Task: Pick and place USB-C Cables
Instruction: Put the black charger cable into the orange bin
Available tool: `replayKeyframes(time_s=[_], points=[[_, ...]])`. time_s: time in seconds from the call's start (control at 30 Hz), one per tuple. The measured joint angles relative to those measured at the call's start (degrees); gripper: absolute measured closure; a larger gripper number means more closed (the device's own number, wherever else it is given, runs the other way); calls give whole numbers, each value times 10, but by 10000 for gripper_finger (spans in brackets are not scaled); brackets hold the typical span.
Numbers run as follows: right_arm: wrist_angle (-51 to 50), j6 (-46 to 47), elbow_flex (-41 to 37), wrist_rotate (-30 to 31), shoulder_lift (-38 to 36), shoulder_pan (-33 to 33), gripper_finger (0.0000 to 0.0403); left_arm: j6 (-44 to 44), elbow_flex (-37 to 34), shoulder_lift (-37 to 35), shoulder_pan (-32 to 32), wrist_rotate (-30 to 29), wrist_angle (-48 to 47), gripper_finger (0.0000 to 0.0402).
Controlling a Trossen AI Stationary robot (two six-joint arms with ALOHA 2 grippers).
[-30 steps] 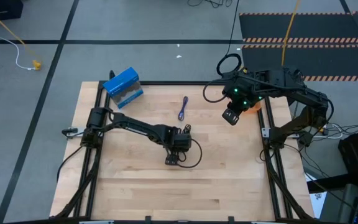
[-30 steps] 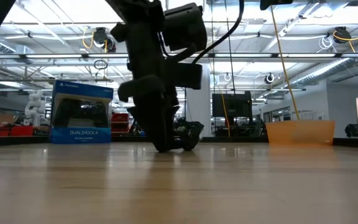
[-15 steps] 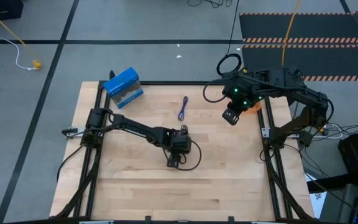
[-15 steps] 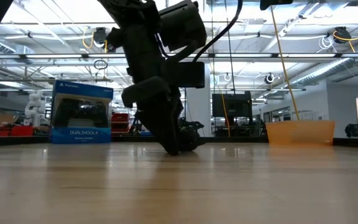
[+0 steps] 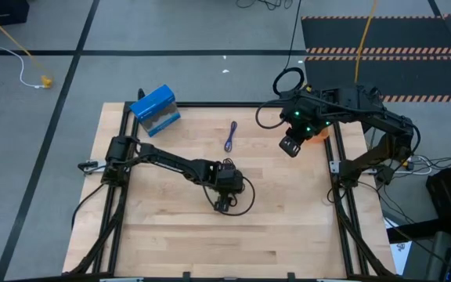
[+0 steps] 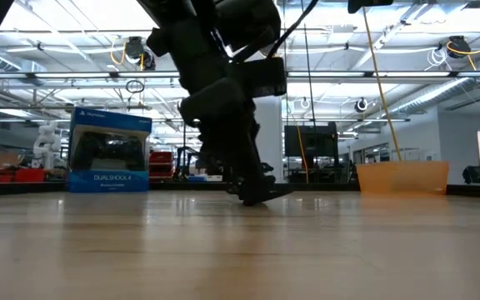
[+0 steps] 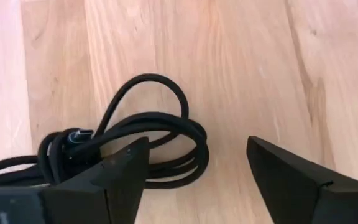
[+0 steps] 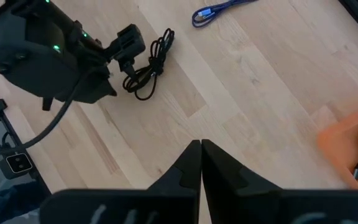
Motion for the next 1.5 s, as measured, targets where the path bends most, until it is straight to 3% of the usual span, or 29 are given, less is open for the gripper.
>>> replayKeyframes(time_s=[0.23, 0.6, 0.77, 1.07, 1.5], points=[[1, 9, 0, 0, 0, 0, 399, -36, -25, 7, 0, 8, 57, 115], [4, 15, 0, 0, 0, 0, 399, -42, -84, 7, 7, 17, 179, 179], [4, 15, 0, 0, 0, 0, 399, -40, -101, 5, 16, 41, 189, 235], [4, 14, 0, 0, 0, 0, 399, -79, -108, -5, 20, 79, 178, 387], [11, 2, 0, 2, 0, 0, 399, -58, -110, -121, 19, 76, 49, 390]])
